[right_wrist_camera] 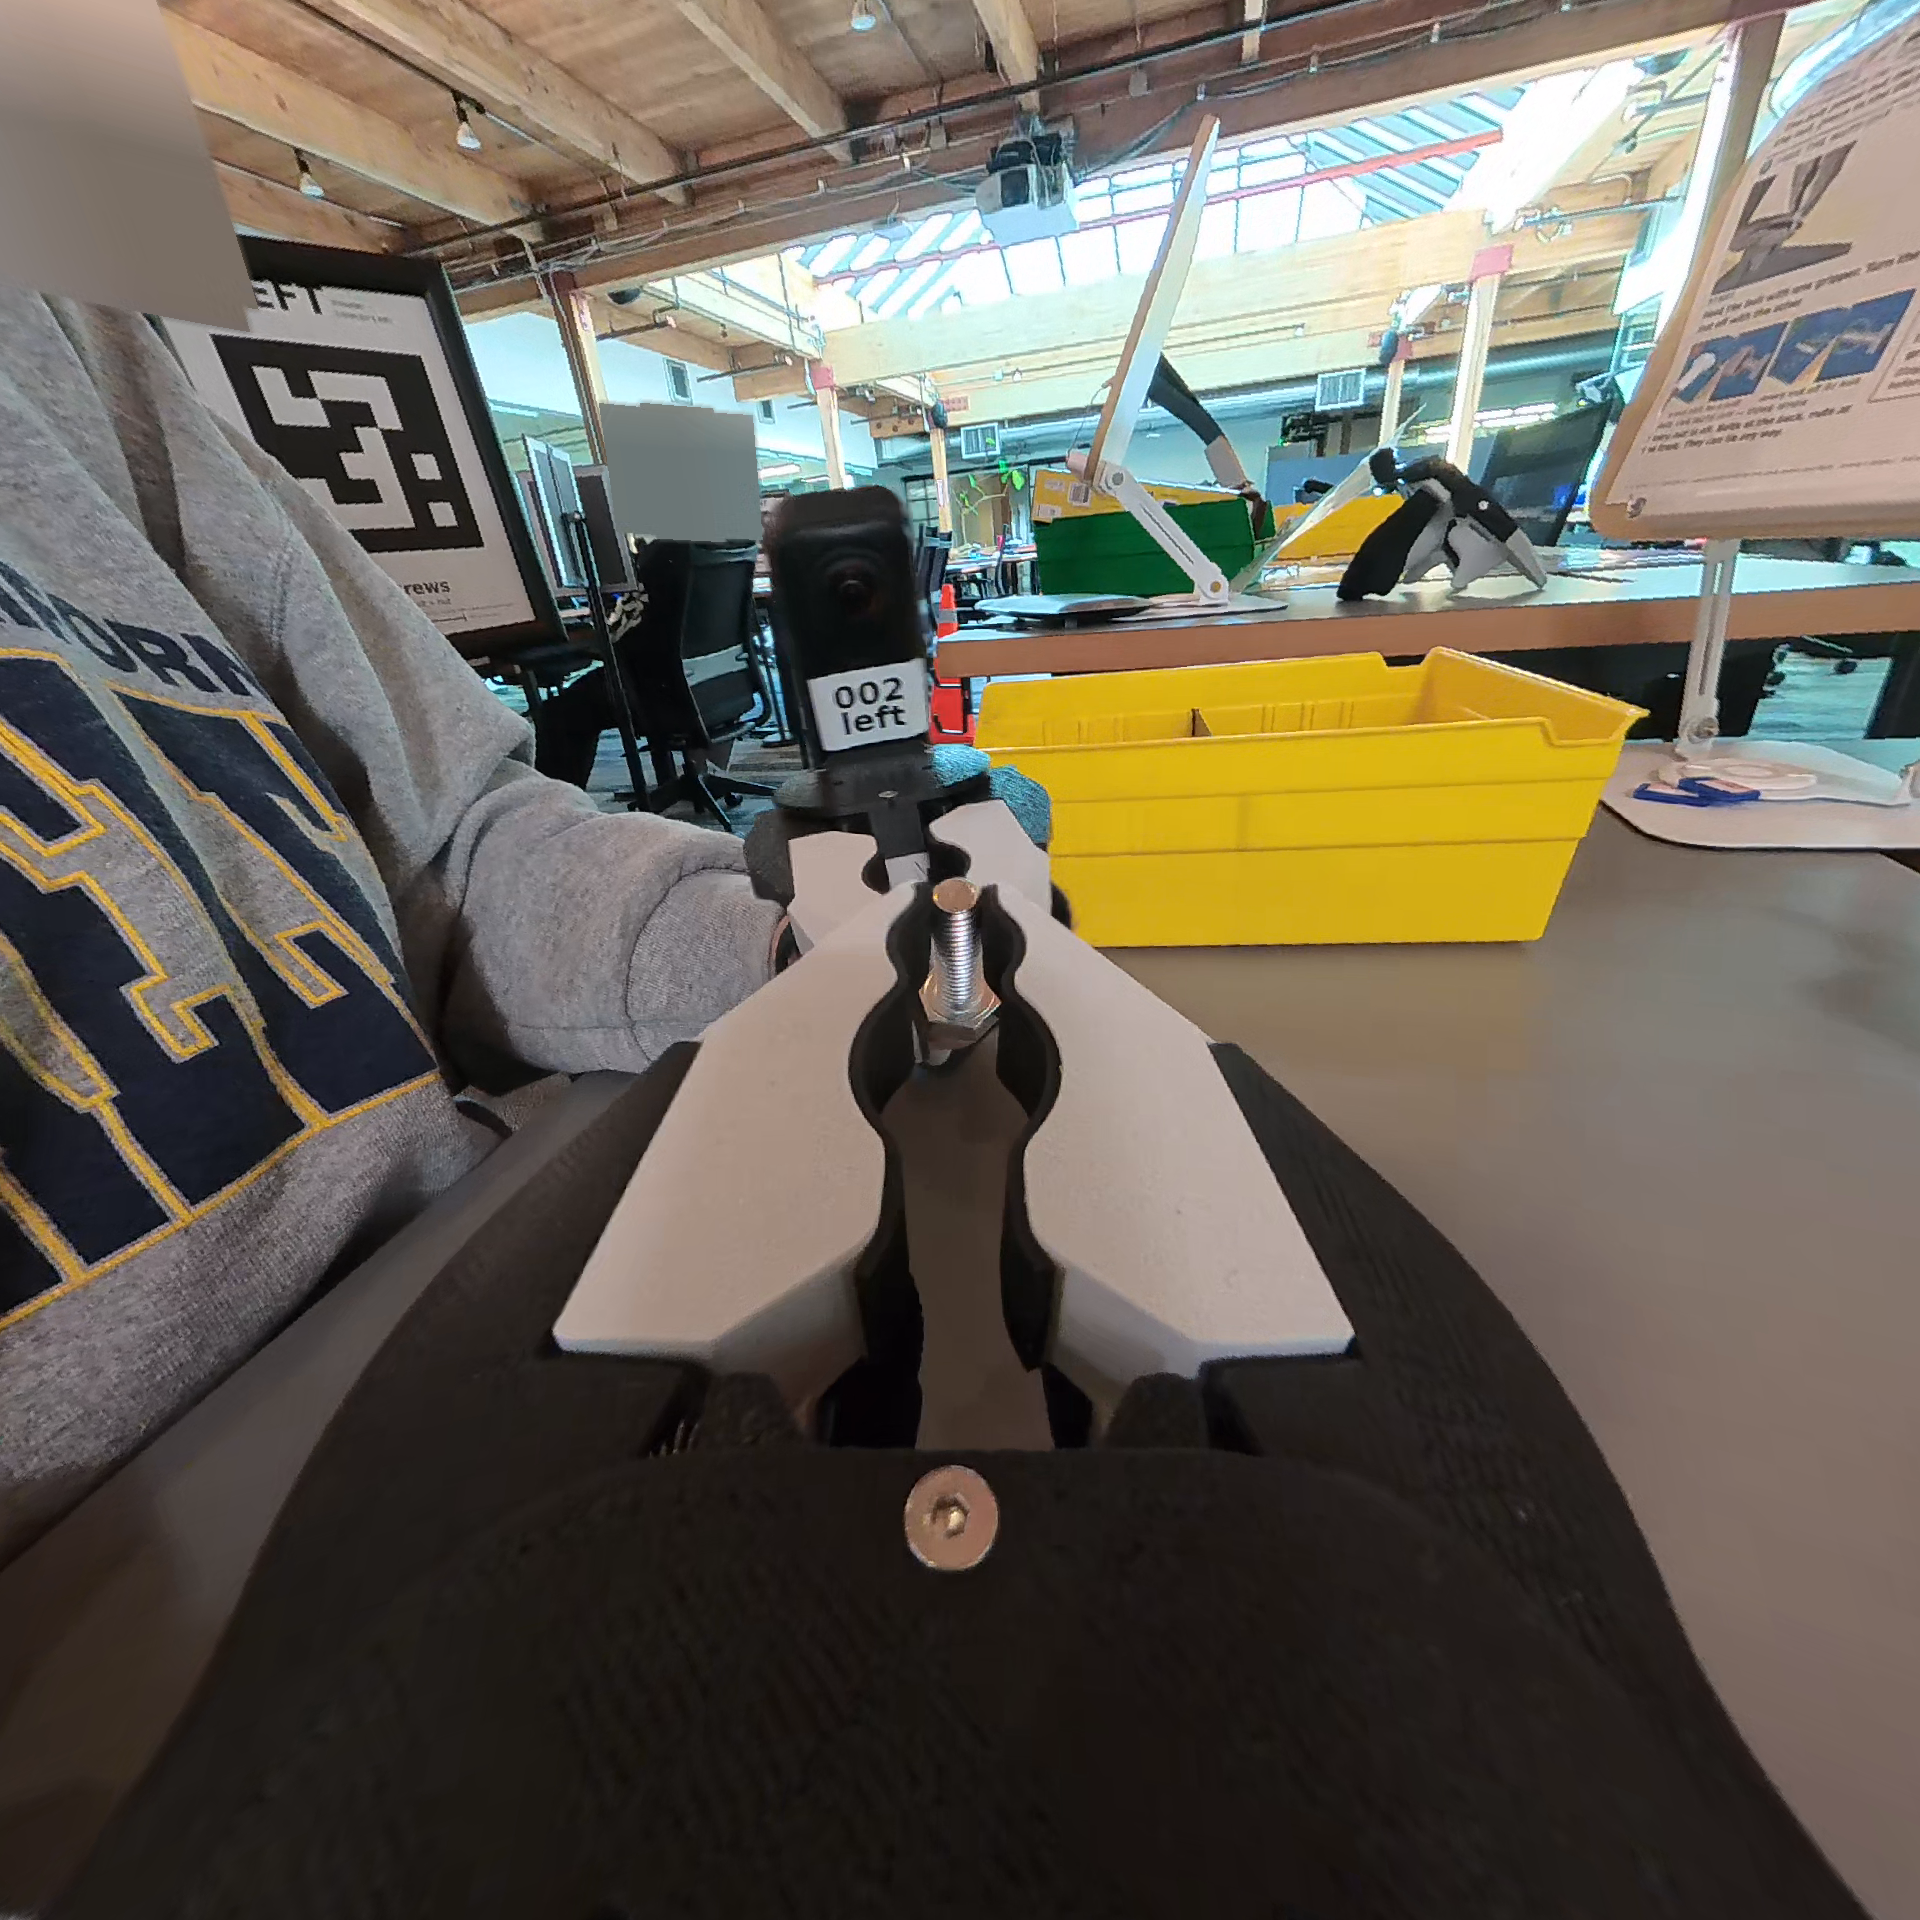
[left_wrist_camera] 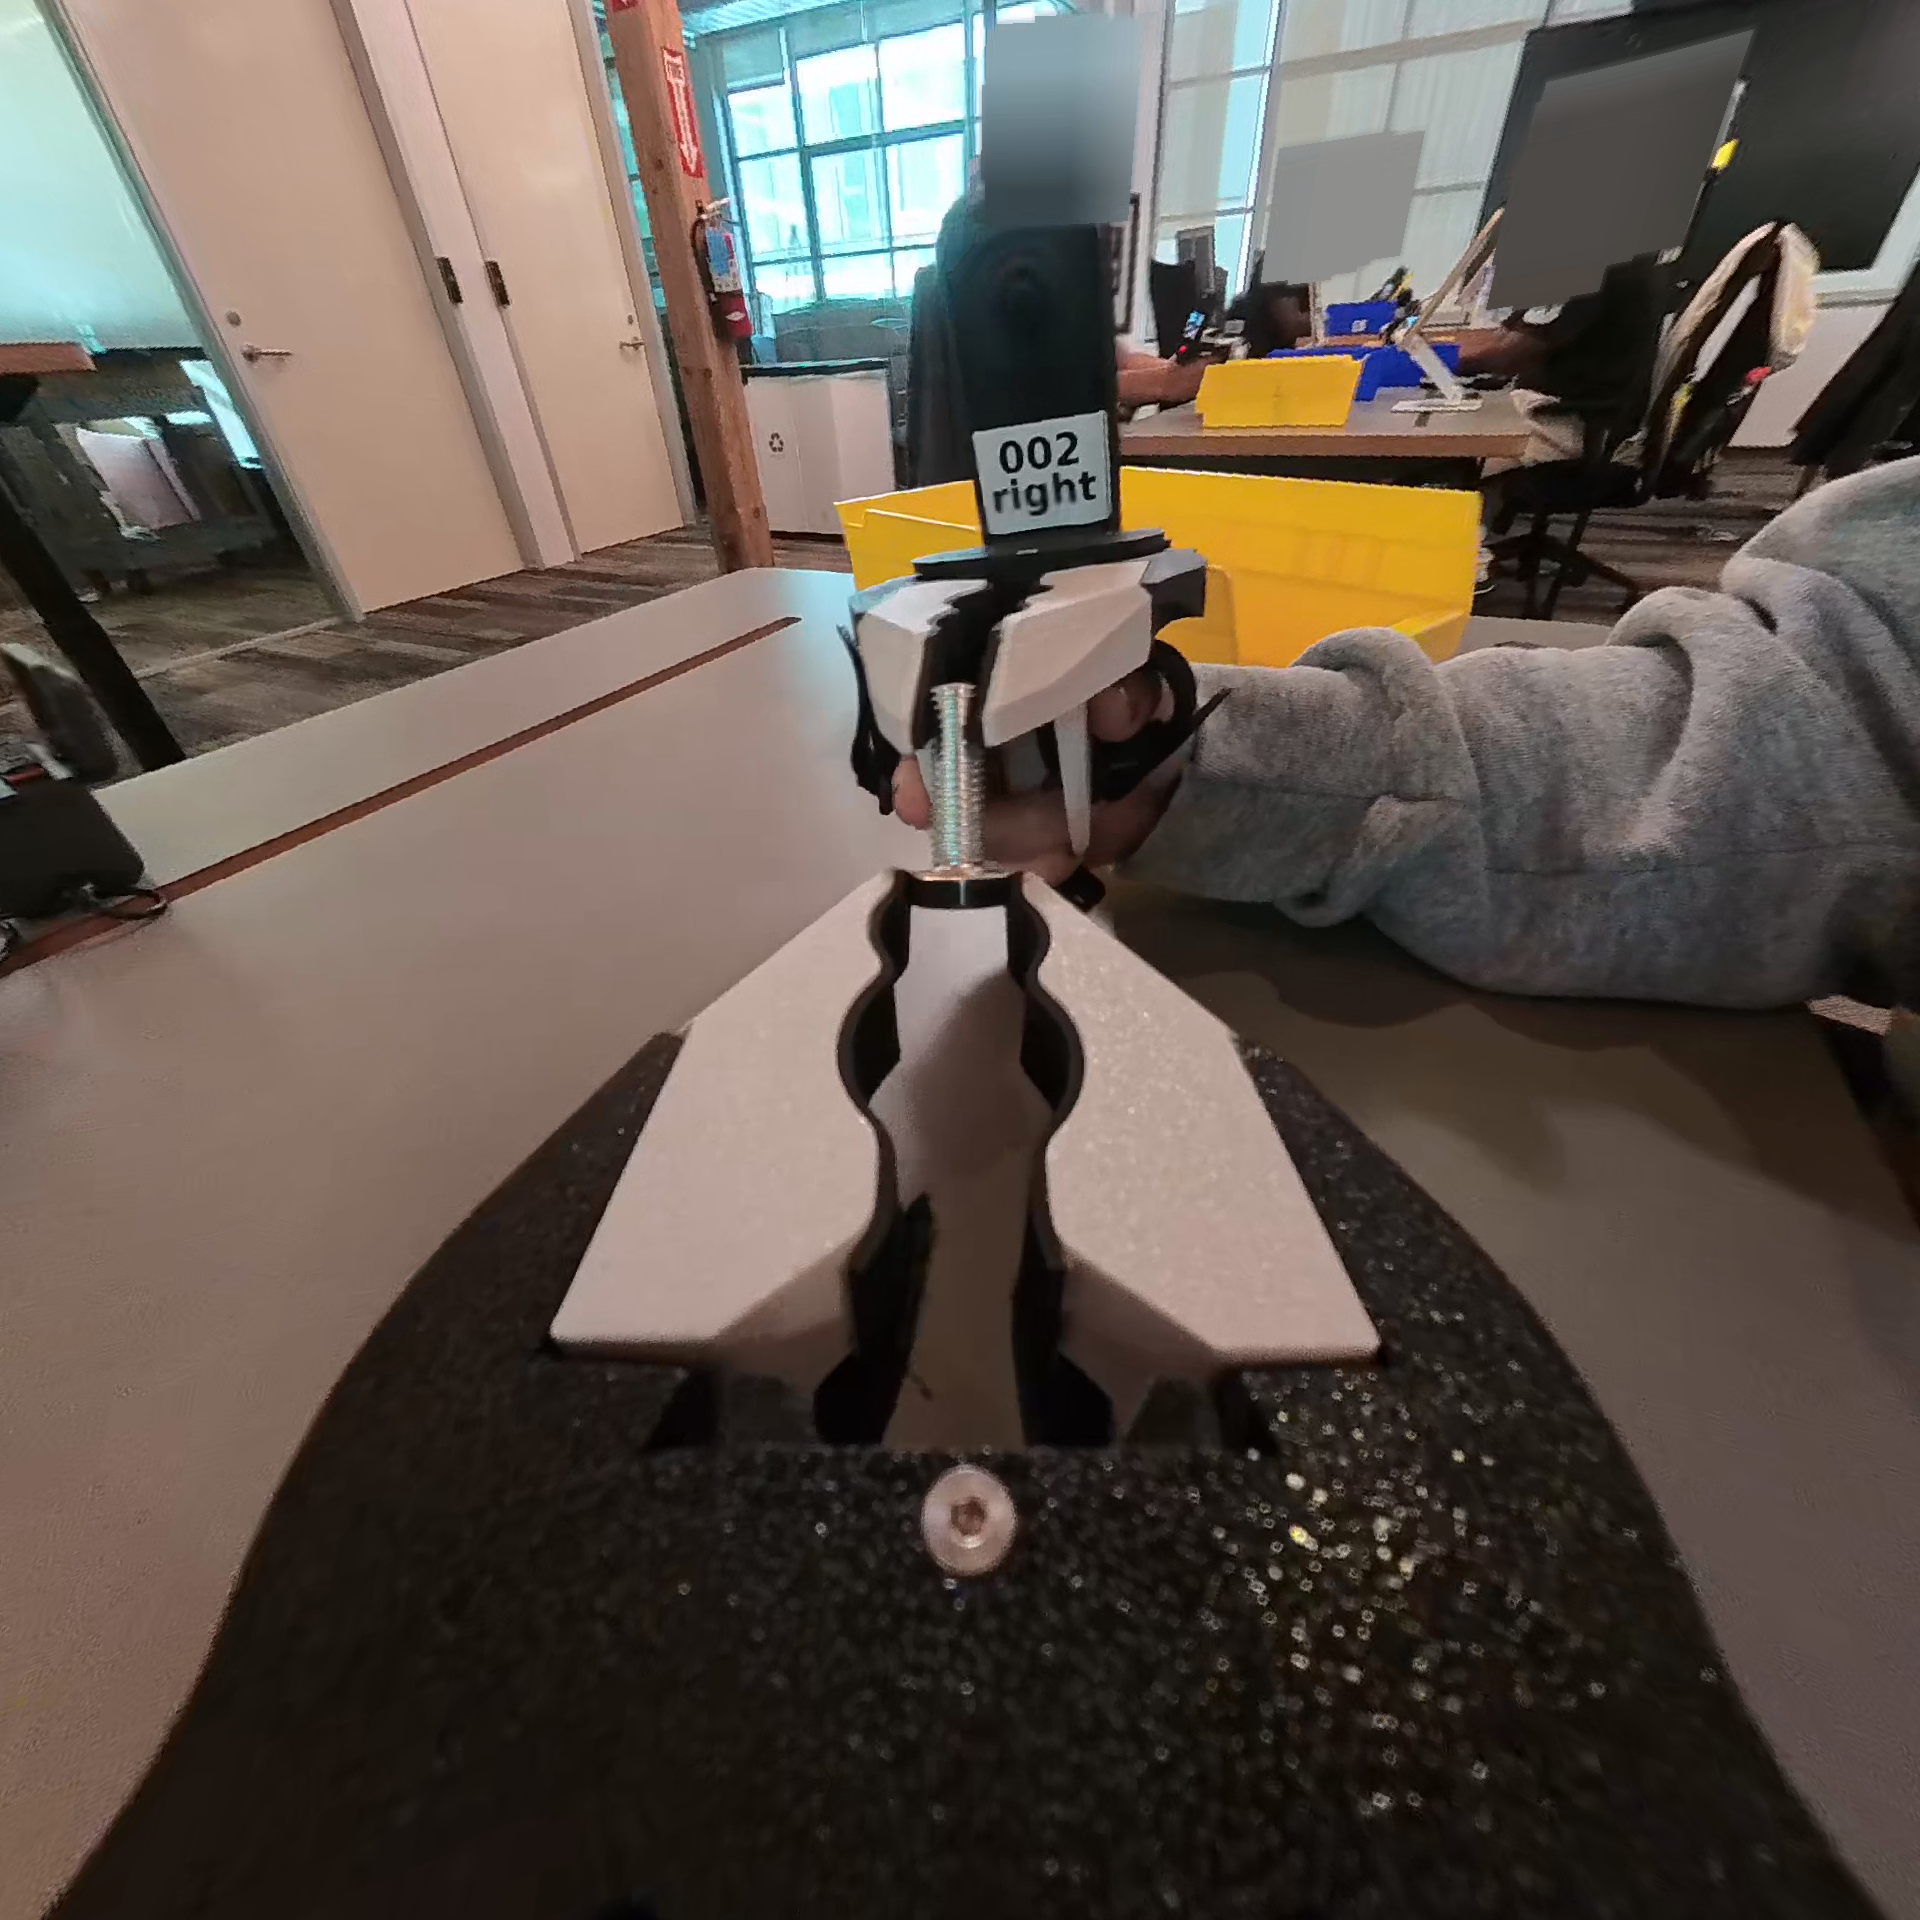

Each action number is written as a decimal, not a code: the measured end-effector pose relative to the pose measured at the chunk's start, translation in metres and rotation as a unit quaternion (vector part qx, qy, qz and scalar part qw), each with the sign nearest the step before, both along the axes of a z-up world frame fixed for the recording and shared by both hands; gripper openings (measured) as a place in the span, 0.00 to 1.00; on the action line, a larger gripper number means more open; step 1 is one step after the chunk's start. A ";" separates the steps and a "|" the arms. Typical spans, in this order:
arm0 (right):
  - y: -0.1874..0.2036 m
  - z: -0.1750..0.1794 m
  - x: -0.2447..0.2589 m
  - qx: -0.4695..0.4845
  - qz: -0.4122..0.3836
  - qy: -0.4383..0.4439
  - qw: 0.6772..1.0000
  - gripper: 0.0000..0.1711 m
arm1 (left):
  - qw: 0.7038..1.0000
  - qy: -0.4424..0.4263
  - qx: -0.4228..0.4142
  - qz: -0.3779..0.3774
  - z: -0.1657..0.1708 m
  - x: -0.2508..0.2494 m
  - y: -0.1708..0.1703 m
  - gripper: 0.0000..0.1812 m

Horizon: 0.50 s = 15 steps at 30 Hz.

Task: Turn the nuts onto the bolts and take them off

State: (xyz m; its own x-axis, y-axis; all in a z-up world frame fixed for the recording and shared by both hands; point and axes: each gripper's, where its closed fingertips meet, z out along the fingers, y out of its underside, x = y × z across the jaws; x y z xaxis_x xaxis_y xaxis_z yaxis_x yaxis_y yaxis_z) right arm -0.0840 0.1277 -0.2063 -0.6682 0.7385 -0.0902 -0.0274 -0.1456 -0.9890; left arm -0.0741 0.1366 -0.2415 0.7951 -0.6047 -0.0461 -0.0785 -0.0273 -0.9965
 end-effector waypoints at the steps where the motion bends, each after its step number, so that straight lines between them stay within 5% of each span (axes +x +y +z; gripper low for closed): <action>1: 0.001 0.000 0.000 0.000 -0.004 -0.001 1.000 0.04 | 1.000 0.007 0.004 0.008 0.000 -0.001 0.001 0.09; 5: 0.035 0.000 -0.015 -0.008 -0.119 0.000 0.993 0.13 | 0.995 0.007 0.015 0.097 0.002 -0.026 0.010 0.08; 8: 0.065 -0.042 -0.034 0.093 -0.223 -0.114 0.964 0.17 | 0.987 0.002 0.039 0.155 0.008 -0.045 0.011 0.08; 11: 0.071 -0.093 -0.046 0.194 -0.239 -0.241 0.920 0.13 | 0.984 0.015 0.049 0.174 0.008 -0.047 0.011 0.08; 15: 0.079 -0.120 -0.060 0.238 -0.260 -0.302 0.885 0.12 | 0.982 0.031 0.052 0.180 0.007 -0.046 0.012 0.08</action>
State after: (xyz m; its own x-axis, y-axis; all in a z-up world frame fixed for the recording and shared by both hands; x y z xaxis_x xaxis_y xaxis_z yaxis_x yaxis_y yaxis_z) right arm -0.1435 0.2071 -0.3259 -0.1620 0.9827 0.0901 0.5870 0.1693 -0.7917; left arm -0.1204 0.1483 -0.2347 0.9505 -0.2739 -0.1470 -0.1423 0.0372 -0.9891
